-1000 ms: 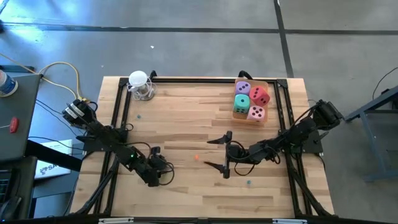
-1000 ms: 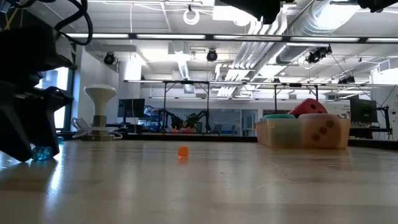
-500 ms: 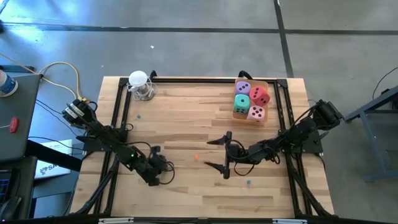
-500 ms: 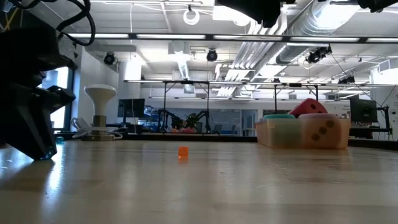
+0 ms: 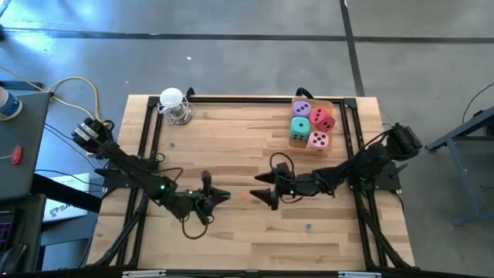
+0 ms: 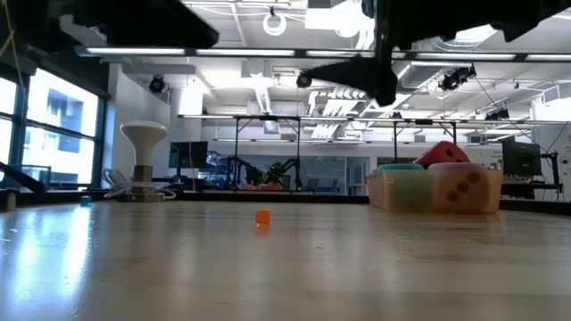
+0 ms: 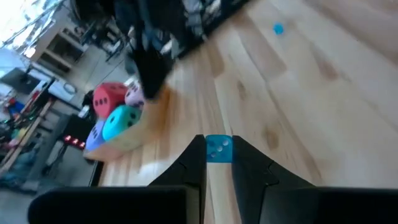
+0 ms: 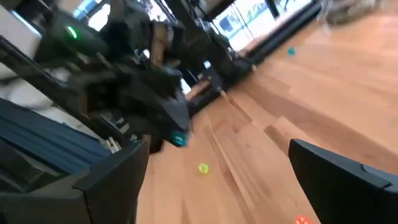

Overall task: Pick & Place Dice
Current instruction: Put the light blue small die into the orange bin

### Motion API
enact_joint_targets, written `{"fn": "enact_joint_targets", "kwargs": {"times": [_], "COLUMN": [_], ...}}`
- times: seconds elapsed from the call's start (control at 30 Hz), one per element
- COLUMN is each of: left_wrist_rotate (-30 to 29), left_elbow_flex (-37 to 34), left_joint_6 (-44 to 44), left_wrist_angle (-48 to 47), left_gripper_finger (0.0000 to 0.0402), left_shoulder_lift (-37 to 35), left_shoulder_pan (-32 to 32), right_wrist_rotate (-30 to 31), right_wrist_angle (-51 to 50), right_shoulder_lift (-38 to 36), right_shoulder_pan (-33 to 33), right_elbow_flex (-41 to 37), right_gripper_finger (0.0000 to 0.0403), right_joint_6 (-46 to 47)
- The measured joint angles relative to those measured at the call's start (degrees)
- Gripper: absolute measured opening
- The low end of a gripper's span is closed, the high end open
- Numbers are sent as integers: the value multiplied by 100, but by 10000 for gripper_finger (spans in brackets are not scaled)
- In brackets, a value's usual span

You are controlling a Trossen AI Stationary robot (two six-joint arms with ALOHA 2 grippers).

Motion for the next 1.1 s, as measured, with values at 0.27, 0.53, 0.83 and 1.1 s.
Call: {"fn": "enact_joint_targets", "kwargs": {"times": [0.27,0.53,0.83,1.1], "left_wrist_rotate": [407,901,796,796], "left_elbow_flex": [-2,-9,-7,-7], "left_joint_6": [-68,336,649,642], "left_wrist_angle": [313,1315,2091,2242], "left_gripper_finger": [39,39,39,39], "left_shoulder_lift": [129,900,1413,1432], "left_shoulder_pan": [526,806,1075,1242], "right_wrist_rotate": [-572,-530,-785,-780], "right_wrist_angle": [944,1156,1182,1104], "right_shoulder_lift": [702,1058,1158,1155], "right_shoulder_pan": [-171,-361,-355,-468], "right_elbow_flex": [-2,0,2,2], "right_gripper_finger": [372,333,323,323], "right_joint_6": [44,-34,-51,-23]}}
